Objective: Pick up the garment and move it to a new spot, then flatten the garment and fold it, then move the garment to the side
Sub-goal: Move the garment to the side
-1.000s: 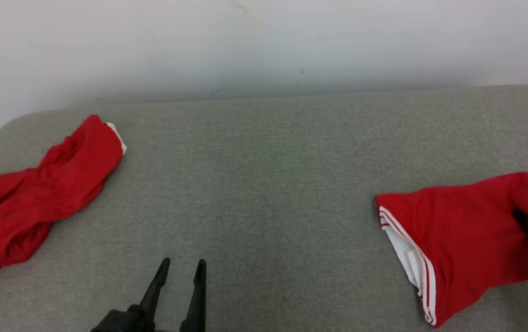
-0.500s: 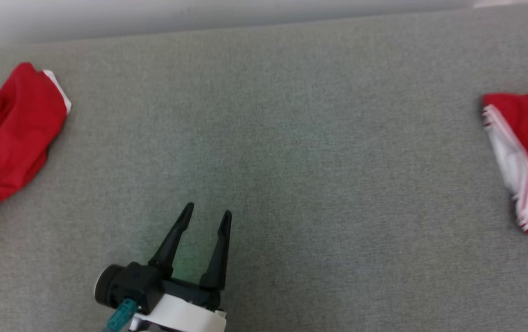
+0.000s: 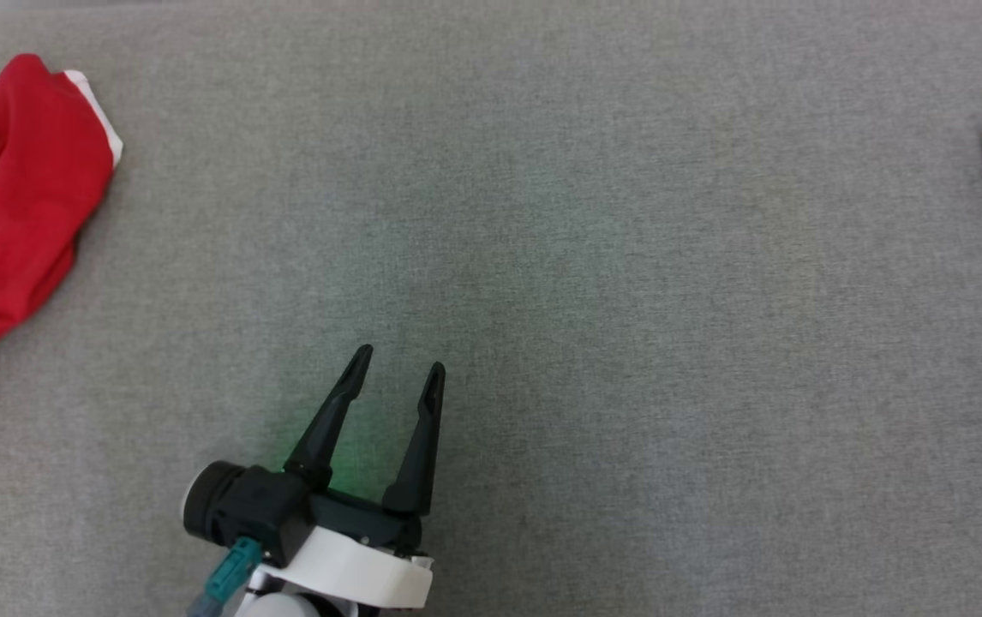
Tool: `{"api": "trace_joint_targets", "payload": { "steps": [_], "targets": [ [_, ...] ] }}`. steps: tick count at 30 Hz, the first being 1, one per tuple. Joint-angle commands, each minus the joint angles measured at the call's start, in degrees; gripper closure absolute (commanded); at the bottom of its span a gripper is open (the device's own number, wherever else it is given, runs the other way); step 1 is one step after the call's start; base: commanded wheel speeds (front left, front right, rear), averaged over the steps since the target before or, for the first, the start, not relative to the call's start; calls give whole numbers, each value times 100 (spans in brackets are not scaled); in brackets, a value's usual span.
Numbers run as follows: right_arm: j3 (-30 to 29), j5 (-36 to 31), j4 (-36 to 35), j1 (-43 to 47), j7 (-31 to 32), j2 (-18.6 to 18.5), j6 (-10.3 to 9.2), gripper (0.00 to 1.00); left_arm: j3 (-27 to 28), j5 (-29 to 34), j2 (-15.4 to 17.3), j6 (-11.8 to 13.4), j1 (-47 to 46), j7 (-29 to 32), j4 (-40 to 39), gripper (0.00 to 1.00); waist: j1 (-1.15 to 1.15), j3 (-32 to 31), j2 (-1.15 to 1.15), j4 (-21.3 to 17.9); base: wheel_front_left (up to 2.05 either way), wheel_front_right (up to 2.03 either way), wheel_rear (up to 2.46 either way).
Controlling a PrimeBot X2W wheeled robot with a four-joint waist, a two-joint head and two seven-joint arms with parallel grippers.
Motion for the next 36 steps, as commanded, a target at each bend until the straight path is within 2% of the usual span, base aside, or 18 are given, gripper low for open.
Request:
{"api": "trace_joint_targets", "payload": {
  "steps": [1, 6, 12, 15, 19, 22, 28, 31, 36],
  "targets": [
    [-20, -94, 78, -92, -104, -8, -13, 0, 14, -31, 22, 18, -15, 0, -2, 0, -1, -55, 0, -37, 0, 0, 0],
    [-79, -436, 287, -97, -704, 249, -13, 0, 95, -121, 22, 53, 65, 0, 18, 0, -1, -402, 0, -143, 0, 0, 0],
    [-103, -624, -122, 384, -991, 492, -13, 0, 151, -279, 22, 164, 310, 0, 35, 0, -1, -1005, 0, -184, 0, 0, 0],
    [-338, -731, -687, 777, -1035, 496, -14, 0, 195, -372, 22, 247, 477, 1, 4, 0, -1, -1316, 0, -131, 0, 0, 0],
    [-1072, -1062, -1786, 1793, -1022, 669, -14, 0, 278, -490, 22, 346, 736, 0, 19, 0, -1, -1745, 0, -31, 0, 0, 0],
    [-1716, -1481, -2714, 2655, -1024, 1019, -13, 0, 355, -535, 22, 388, 975, 0, 34, 0, -1, -2018, 0, 6, 0, 0, 0],
    [-2577, -2248, -4313, 4231, -1017, 2028, -13, 0, 516, -548, 22, 373, 1337, 0, 120, 0, -1, -2412, 0, 53, 0, 0, 0],
    [-2747, -2548, -4838, 4846, -1017, 2426, -14, 0, 563, -567, 21, 384, 1475, 1, 168, 0, -1, -2565, 0, 67, 0, 0, 0],
    [-2771, -2790, -5303, 5548, -1018, 2930, -13, 0, 603, -531, 21, 357, 1610, 1, 299, 0, -1, -2714, 0, 97, 0, 0, 0]
  ]
}}
